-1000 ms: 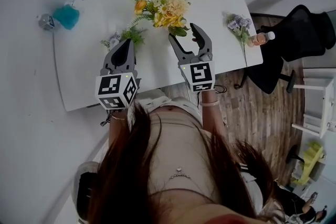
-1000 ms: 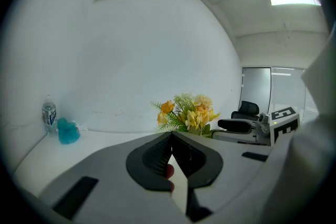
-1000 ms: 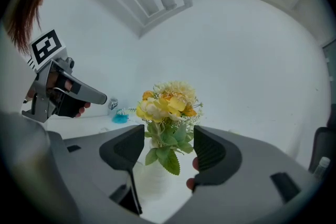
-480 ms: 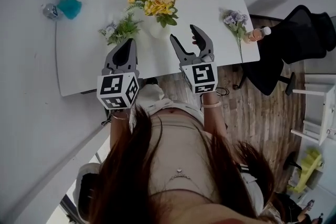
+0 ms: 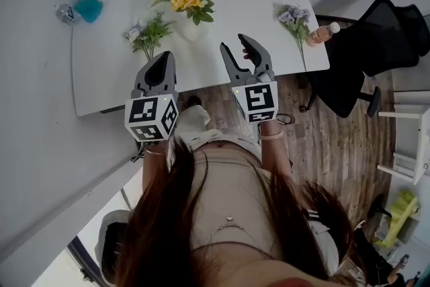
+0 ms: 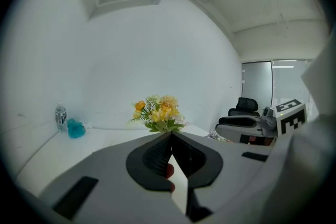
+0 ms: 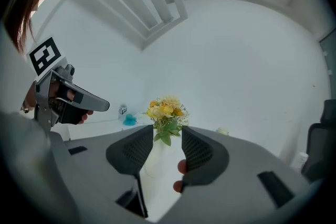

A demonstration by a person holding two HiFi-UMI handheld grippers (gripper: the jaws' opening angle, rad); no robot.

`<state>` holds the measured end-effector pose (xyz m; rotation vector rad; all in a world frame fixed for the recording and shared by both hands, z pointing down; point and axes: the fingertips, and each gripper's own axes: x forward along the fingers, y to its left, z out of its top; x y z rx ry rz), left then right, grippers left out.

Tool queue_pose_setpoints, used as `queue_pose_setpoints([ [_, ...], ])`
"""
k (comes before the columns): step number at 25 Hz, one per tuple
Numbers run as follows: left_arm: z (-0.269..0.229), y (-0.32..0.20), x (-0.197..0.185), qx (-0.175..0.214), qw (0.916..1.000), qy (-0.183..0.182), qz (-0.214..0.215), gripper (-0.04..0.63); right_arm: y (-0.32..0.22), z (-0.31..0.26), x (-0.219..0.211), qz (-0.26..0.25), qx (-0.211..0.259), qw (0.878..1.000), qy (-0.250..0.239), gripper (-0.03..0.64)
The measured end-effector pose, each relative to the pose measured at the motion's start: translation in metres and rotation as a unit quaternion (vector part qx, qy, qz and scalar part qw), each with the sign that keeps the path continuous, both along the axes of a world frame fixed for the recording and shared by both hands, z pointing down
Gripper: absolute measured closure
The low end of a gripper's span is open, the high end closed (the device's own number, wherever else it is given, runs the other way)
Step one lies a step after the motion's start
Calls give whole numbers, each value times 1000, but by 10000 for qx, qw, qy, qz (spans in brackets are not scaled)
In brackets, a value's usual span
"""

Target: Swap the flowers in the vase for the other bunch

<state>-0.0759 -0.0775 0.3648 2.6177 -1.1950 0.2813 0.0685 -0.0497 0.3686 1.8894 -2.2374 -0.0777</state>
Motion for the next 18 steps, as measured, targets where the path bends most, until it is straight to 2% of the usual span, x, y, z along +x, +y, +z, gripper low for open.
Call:
queue_pose_setpoints([
  [4, -8, 19, 4, 117, 9999, -19, -26, 592, 17, -8, -1, -103, 75, 9999, -4, 445],
  [11, -14, 54, 8, 218, 9997, -111, -101, 592, 48, -21, 0, -162, 227, 9996, -28, 517],
  [18, -15, 91, 12, 234, 9996, -127, -126, 592, 81, -28, -2, -214, 317, 9992, -139, 546],
])
